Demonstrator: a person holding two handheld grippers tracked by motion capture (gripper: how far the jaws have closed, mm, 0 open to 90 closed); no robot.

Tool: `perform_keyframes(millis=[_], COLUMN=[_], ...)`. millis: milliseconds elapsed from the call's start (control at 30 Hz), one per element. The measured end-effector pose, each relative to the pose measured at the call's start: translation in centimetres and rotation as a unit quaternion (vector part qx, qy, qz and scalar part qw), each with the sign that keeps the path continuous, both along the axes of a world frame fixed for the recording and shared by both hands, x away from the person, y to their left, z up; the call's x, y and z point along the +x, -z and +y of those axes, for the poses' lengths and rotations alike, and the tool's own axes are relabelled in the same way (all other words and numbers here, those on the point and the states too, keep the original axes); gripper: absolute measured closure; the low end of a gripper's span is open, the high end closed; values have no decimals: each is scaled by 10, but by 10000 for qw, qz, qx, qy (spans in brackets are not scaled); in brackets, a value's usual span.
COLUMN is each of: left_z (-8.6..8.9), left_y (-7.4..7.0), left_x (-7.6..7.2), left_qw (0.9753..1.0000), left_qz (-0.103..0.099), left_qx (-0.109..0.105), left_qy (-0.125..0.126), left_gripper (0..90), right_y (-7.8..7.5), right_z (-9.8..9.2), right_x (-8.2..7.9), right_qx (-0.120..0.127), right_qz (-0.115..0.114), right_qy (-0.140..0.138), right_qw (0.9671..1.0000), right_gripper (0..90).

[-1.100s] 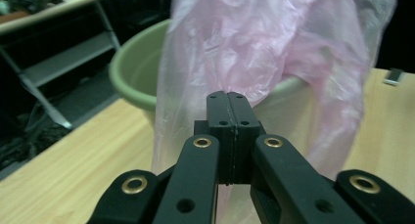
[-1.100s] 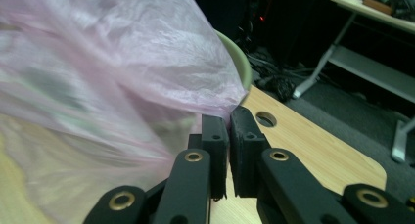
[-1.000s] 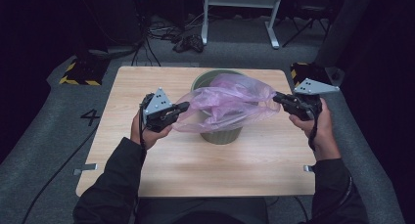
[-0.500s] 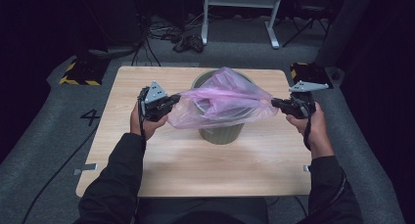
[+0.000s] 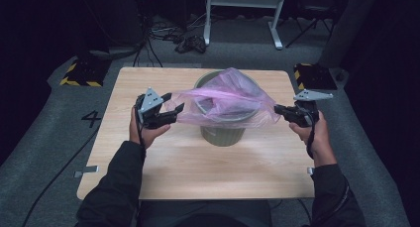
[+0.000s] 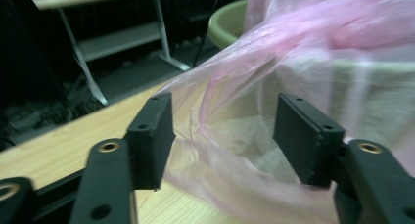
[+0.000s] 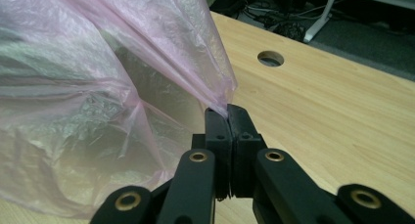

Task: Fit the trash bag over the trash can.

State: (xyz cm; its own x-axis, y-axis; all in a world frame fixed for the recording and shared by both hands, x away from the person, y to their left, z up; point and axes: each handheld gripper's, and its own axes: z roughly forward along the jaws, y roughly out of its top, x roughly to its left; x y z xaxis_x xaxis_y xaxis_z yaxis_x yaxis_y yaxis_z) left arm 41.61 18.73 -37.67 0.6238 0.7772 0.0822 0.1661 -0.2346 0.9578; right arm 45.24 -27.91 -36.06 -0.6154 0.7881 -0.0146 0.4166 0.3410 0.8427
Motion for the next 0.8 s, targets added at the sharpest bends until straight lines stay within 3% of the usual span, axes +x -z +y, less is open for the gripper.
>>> perform_keyframes(millis=[67,133,200,267,367,467,567,667,733,800], left_z=[5,11,13,14,3,-18,-37,-49,-53,-57], left_y=[-1,-2,-5,-8,-9,-7,-5,-1,0,2], left_x=[-14,-28,-41,-53,-69,-73,-68,-58,-52,-47], left_qw=[9998,9996,9988,9985,9962,9934,9919,9925,9924,9927], left_qz=[-140,-268,-400,-434,-413,-315,-271,-132,-73,-67], left_qx=[106,81,264,138,200,344,535,583,631,713], left_qy=[-36,61,45,293,742,1049,1115,1067,1053,970], left_gripper=[319,293,270,254,231,193,180,179,204,350], right_y=[-3,-4,-6,-7,-10,-14,-16,-21,-25,-31], right_z=[0,0,1,2,4,7,9,8,8,9], right_x=[-3,-6,-10,-14,-19,-23,-30,-39,-43,-49], right_qx=[42,36,53,37,34,-65,-140,-186,-198,-289], right_qz=[-74,-123,-159,-200,-292,-369,-531,-793,-924,-1076], right_qy=[-32,-32,-82,-110,-213,-380,-499,-535,-600,-666], right_qw=[10000,9999,9998,9997,9993,9986,9972,9952,9937,9915], right_gripper=[857,834,829,796,697,504,370,268,224,214])
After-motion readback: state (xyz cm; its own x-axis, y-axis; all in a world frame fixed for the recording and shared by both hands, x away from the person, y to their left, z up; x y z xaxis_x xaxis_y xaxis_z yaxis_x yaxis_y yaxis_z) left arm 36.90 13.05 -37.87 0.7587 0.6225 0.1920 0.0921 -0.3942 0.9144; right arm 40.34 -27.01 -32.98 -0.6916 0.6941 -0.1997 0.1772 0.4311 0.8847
